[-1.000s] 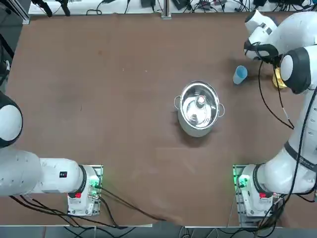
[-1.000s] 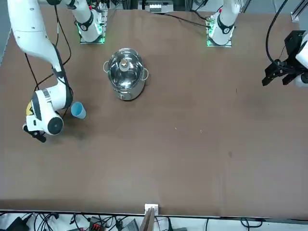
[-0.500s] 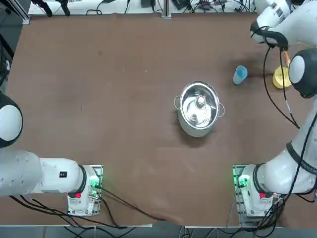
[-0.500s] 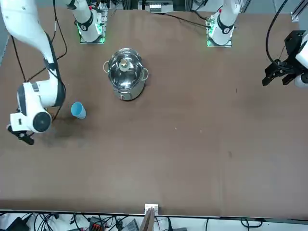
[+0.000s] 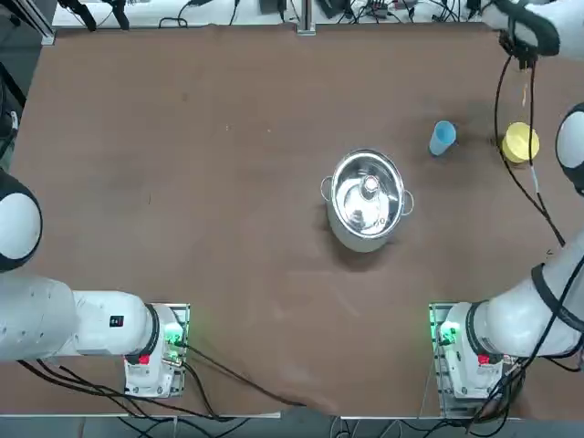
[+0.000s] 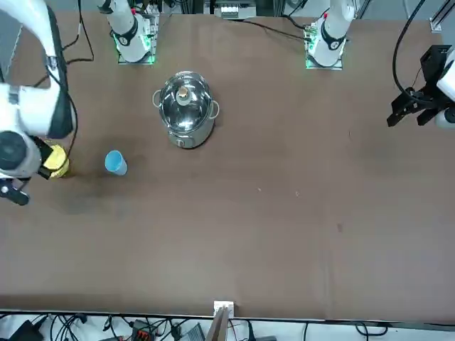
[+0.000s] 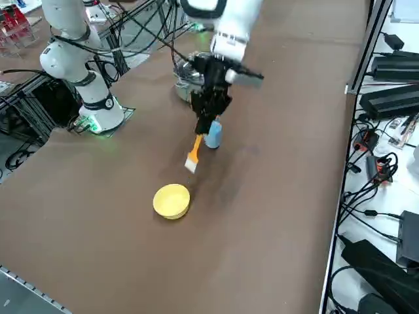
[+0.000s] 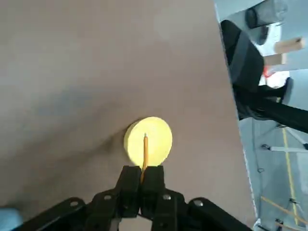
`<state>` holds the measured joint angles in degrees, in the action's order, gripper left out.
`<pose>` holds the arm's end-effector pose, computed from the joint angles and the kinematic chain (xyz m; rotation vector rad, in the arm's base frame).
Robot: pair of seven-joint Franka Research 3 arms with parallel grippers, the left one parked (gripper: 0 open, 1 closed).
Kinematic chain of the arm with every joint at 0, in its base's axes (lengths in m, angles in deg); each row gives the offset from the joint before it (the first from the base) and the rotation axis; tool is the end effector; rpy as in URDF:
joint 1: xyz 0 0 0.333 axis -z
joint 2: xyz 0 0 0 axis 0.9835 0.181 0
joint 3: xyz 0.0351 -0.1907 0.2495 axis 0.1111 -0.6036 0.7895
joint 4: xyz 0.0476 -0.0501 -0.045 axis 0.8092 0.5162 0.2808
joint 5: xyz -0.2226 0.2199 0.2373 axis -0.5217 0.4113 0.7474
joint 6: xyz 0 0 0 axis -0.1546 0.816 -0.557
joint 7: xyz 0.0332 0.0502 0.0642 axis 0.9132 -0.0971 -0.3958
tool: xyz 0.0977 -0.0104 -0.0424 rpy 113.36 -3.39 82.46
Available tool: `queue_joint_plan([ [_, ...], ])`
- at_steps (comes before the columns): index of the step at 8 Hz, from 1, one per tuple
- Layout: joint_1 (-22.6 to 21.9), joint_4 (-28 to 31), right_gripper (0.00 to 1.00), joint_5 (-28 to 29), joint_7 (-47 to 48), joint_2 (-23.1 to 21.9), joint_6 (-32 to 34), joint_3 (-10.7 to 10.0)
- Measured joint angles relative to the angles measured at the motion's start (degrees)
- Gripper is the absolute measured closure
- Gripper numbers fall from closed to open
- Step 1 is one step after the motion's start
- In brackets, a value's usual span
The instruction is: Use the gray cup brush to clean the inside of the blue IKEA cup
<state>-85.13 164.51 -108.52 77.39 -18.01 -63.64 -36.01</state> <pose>0.6385 -0.0658 0.4335 2.5497 -0.5506 -0.1084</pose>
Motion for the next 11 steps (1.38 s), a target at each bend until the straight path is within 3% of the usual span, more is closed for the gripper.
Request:
queue_joint_plan([
  [3,-0.9,-5.2,0.96,12.3,-3.4,-2.4,4.2,0.4],
  [7,-2.7,-5.0,0.96,23.4,-6.1,-4.4,4.9,0.7],
  [11,-3.2,5.0,0.96,25.2,-8.5,-6.1,-3.1,1.5],
])
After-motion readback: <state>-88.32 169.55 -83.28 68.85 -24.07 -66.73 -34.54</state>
